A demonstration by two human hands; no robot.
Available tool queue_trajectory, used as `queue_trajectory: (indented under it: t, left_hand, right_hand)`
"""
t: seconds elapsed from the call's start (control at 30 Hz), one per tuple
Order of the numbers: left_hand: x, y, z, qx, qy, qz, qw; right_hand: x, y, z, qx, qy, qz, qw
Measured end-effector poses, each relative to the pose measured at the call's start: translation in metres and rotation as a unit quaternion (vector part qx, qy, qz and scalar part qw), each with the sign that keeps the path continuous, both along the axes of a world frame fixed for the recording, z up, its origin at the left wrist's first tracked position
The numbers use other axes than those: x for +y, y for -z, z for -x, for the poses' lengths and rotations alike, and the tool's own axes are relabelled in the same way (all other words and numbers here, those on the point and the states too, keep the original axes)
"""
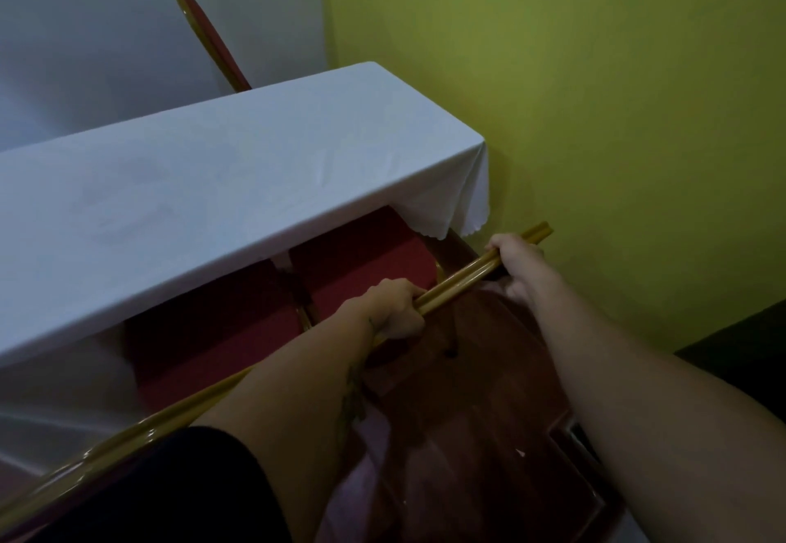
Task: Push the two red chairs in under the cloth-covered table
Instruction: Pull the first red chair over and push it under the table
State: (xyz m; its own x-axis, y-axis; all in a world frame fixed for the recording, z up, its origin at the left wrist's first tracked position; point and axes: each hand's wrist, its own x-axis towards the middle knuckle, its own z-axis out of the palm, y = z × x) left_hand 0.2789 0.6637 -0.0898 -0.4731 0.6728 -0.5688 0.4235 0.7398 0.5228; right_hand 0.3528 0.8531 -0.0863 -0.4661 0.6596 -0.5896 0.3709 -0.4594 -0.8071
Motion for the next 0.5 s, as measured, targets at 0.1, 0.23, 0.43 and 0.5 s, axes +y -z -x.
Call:
queue_trajectory:
  t: [0.1,0.23,0.43,0.5]
  left_hand:
    - [0.004,0.003,0.017,0.002,-0.013,-0.006,1.0]
    - [-0.003,0.003,0.052,0.019,-0.028,0.004,0.999]
    - [-0.005,0.008,0.069,0.016,-0.045,0.002,0.999]
    - [-0.003,0.006,0.066,0.024,-0.038,-0.007,0.999]
  right_hand:
    - [0.001,-0.001,0.017,0.014,0.016,0.007,1.0]
    - [-0.008,0.002,0.048,0.031,0.018,0.018,0.999]
    - [-0.006,0.009,0.068,0.033,0.041,0.01,0.999]
    - [-0.002,0.011,0.069,0.02,0.041,0.008,0.999]
